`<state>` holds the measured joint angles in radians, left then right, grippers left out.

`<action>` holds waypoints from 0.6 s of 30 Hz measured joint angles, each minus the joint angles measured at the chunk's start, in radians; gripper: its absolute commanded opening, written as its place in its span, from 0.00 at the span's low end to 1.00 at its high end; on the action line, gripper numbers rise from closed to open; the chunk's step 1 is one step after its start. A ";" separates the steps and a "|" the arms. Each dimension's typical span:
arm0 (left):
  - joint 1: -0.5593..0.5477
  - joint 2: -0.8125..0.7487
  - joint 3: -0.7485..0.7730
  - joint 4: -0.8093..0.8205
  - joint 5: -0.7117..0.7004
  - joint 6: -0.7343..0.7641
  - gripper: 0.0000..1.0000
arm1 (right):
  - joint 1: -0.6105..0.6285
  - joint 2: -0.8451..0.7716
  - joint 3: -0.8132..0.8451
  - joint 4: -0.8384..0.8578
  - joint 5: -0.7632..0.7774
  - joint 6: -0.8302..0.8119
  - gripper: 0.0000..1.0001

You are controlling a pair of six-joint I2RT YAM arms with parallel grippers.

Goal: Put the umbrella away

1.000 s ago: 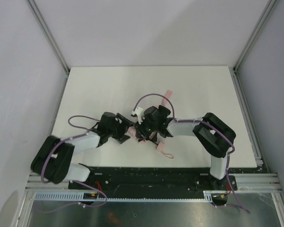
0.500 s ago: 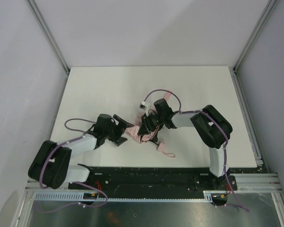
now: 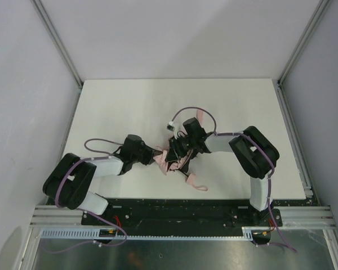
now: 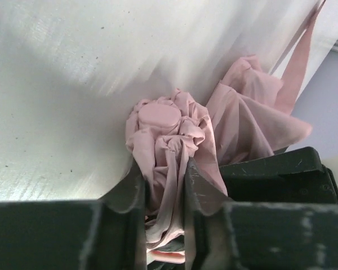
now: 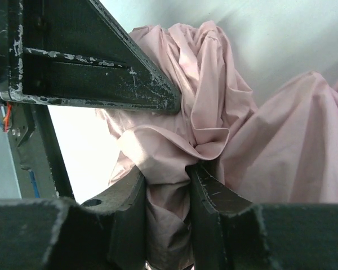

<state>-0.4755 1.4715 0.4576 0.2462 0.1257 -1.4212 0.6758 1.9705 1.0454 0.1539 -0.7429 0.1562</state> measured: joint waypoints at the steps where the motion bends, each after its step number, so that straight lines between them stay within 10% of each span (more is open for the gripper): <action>1: -0.002 -0.004 -0.005 0.013 -0.002 -0.005 0.04 | 0.008 -0.010 0.000 -0.014 0.024 0.000 0.20; 9: -0.010 -0.032 -0.006 -0.014 -0.010 -0.003 0.00 | 0.122 -0.175 -0.020 -0.151 0.373 -0.032 0.78; 18: -0.010 -0.061 0.011 -0.111 -0.008 -0.020 0.00 | 0.358 -0.356 -0.029 -0.214 0.801 -0.131 0.91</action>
<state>-0.4858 1.4109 0.4683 0.1356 0.1177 -1.4414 1.0340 1.6150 1.0164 -0.0605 0.0582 0.0254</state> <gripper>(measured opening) 0.018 0.893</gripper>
